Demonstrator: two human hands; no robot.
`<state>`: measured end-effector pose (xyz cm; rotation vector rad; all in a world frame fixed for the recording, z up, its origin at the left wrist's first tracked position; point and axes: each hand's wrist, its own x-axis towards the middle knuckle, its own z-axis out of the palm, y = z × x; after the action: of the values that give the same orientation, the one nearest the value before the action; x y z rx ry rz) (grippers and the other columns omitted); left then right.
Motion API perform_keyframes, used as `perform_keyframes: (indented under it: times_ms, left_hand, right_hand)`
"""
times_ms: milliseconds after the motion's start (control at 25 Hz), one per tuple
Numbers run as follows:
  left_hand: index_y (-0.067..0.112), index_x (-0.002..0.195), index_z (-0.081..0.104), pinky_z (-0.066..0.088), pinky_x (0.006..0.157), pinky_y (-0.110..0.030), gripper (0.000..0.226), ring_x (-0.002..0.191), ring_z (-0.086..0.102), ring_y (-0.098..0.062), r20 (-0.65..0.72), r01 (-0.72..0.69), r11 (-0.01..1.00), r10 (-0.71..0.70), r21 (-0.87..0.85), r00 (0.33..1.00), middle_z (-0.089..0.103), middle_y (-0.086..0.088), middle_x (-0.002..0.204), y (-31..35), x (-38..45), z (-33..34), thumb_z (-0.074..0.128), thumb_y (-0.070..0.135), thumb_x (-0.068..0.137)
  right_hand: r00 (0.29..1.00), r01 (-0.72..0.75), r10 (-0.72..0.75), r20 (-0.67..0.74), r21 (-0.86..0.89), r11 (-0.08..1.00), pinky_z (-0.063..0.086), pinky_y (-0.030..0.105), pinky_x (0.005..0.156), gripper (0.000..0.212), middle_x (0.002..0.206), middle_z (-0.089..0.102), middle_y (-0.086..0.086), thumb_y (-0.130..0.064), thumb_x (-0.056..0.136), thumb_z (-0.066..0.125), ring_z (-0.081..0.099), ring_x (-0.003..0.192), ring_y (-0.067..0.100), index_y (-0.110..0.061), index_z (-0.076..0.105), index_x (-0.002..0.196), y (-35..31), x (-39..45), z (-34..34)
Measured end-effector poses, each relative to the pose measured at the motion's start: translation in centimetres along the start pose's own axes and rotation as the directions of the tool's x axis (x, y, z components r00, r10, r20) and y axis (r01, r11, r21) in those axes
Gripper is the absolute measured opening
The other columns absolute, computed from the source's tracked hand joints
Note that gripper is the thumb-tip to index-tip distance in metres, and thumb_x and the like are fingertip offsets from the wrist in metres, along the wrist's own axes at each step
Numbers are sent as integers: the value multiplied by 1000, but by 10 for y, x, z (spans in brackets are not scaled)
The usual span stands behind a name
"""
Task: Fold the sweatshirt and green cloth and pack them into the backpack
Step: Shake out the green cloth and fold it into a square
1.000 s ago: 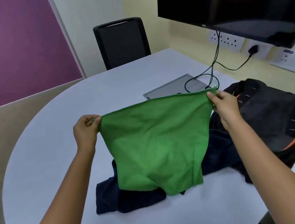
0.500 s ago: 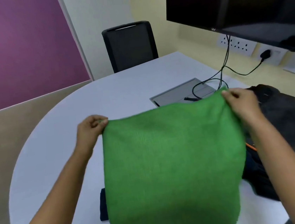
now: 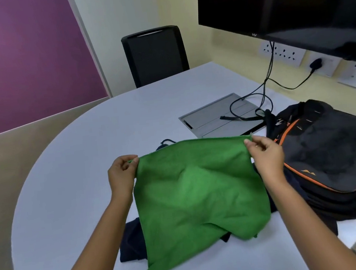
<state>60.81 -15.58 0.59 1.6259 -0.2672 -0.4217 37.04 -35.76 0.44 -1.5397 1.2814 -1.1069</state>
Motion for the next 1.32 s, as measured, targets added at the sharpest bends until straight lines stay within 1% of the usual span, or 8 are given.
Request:
perform_keyframes:
  times_ms: [80,160,240,480,760,960,1120,1320]
  left_hand:
    - [21,80,61,46,64,-28,16,67,53,-14,-27,29,999,-30,-46,999,60,-1,73,-6,-18,8,60,7,88]
    - [22,80,61,44,57,-20,15,64,51,-9,-39,47,994,-51,-94,998,59,2,72,-10,-42,20,59,9,88]
    - [21,81,61,43,51,-12,15,61,51,-6,-17,63,989,-65,-131,998,60,4,72,-13,-66,32,59,9,89]
    - [18,85,62,47,60,-22,15,65,55,-10,86,110,977,-95,-182,992,62,-2,72,-15,-108,52,56,6,90]
    - [23,96,63,52,86,-38,19,82,59,-19,142,114,974,-87,-195,986,66,-11,84,-22,-122,40,55,6,90]
    - [24,96,62,50,76,-29,22,78,55,-18,154,92,975,-62,-200,986,62,-12,81,-21,-120,38,52,5,91]
    - [25,94,63,52,84,-32,18,84,62,-17,195,80,977,-41,-195,980,68,-6,88,-15,-114,38,57,9,89]
    - [20,87,60,48,65,-20,19,66,57,-10,183,113,985,-89,-129,979,62,-1,71,-13,-110,36,57,1,87]
  right_hand:
    - [998,-46,43,34,84,995,42,7,57,21,68,56,-4,-11,84,67,50,62,8,-3,64,103,4,-22,7]
    - [995,-67,58,84,121,990,43,5,55,9,67,57,-5,-12,82,69,53,63,9,-11,62,89,2,-45,14]
    - [989,-55,39,141,108,993,43,6,54,16,64,58,-5,-12,80,71,54,59,6,-19,58,74,-3,-71,23]
    - [925,32,-72,372,114,993,42,7,55,25,63,59,-8,-7,76,74,56,56,-4,-21,56,66,-20,-139,52]
    - [882,-16,-44,470,121,992,44,6,56,13,68,62,-8,-9,79,72,57,57,-9,-17,62,76,-21,-149,54]
    - [901,1,-59,430,134,991,45,6,58,6,69,63,-10,-11,80,72,57,59,-8,-14,67,79,-24,-150,55]
    - [893,64,-114,436,127,990,45,5,61,7,74,66,-12,-9,83,68,59,66,-9,-13,72,87,-29,-148,53]
    - [772,54,-119,624,122,991,51,15,77,17,80,70,-9,-3,86,62,66,72,-2,-13,73,94,-25,-132,48]
